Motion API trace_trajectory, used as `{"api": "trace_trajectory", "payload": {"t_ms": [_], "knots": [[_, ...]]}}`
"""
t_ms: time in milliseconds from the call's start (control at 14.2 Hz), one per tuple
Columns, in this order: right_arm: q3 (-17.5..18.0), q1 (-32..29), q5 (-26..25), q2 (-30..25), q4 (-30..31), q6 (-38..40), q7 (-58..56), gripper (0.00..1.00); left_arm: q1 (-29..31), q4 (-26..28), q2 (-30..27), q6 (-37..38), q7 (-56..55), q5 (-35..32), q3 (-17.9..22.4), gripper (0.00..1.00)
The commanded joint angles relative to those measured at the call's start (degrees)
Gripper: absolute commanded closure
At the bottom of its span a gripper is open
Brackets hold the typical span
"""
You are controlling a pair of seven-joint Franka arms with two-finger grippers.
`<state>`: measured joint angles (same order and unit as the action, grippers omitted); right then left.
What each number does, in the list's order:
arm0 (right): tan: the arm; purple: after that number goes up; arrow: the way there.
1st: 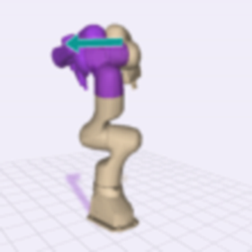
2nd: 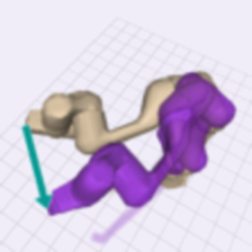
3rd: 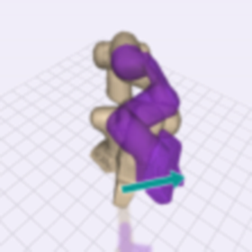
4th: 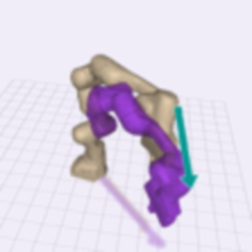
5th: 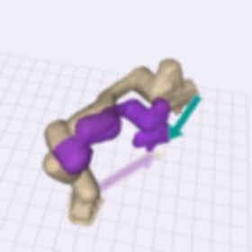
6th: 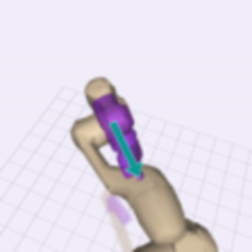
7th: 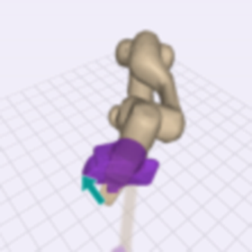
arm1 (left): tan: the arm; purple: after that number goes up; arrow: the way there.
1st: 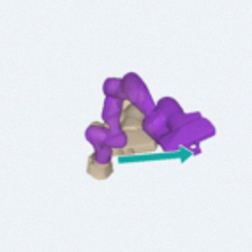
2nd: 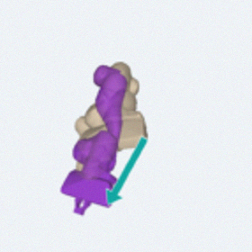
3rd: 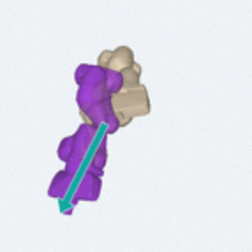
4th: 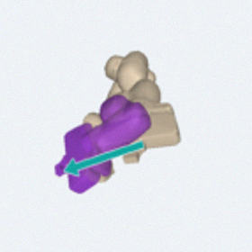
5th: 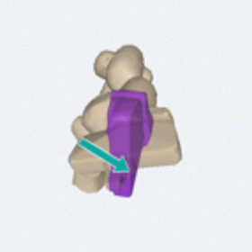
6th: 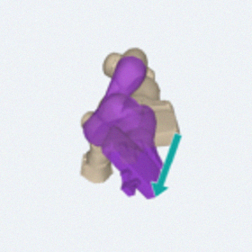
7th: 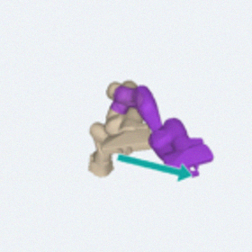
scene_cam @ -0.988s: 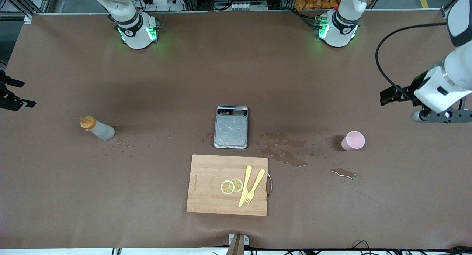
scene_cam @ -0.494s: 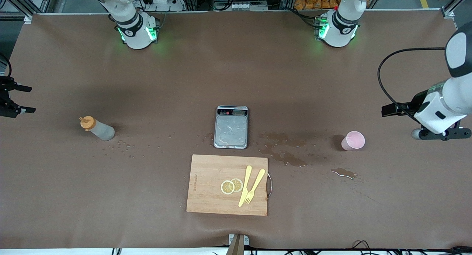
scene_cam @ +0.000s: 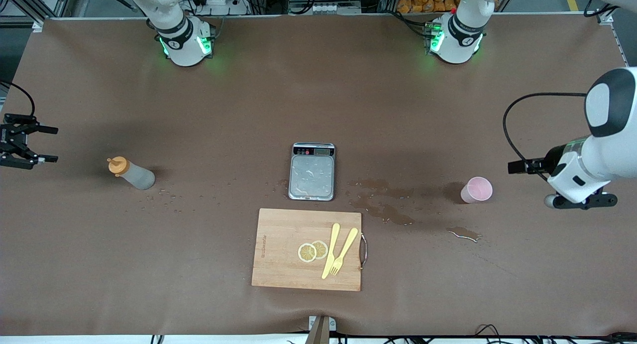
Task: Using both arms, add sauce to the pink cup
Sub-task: 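Grasp the sauce bottle with the right gripper while the left gripper grasps the cup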
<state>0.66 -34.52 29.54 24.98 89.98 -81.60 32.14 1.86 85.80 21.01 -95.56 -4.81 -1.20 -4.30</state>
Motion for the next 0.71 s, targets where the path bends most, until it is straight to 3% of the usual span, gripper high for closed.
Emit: {"api": "trace_trajectory", "payload": {"t_ms": [0, 424, 635], "knots": [[0.92, -2.04, 3.41, 2.87, -0.77, 1.52, 0.73, 0.0, 0.6, 3.21, 0.7, -5.22, -0.37, -0.38, 0.0, 0.0], [0.92, -5.02, 9.64, 10.69, -0.95, 2.49, 0.21, 0.0, 1.66, 17.97, 0.0, -20.52, 0.68, -0.65, -0.18, 0.0], [0.92, -5.82, 11.5, 14.04, -0.95, 2.76, 0.03, 0.0, 2.36, 19.14, 1.83, -23.7, 1.64, -1.35, -0.18, 0.0]]}}
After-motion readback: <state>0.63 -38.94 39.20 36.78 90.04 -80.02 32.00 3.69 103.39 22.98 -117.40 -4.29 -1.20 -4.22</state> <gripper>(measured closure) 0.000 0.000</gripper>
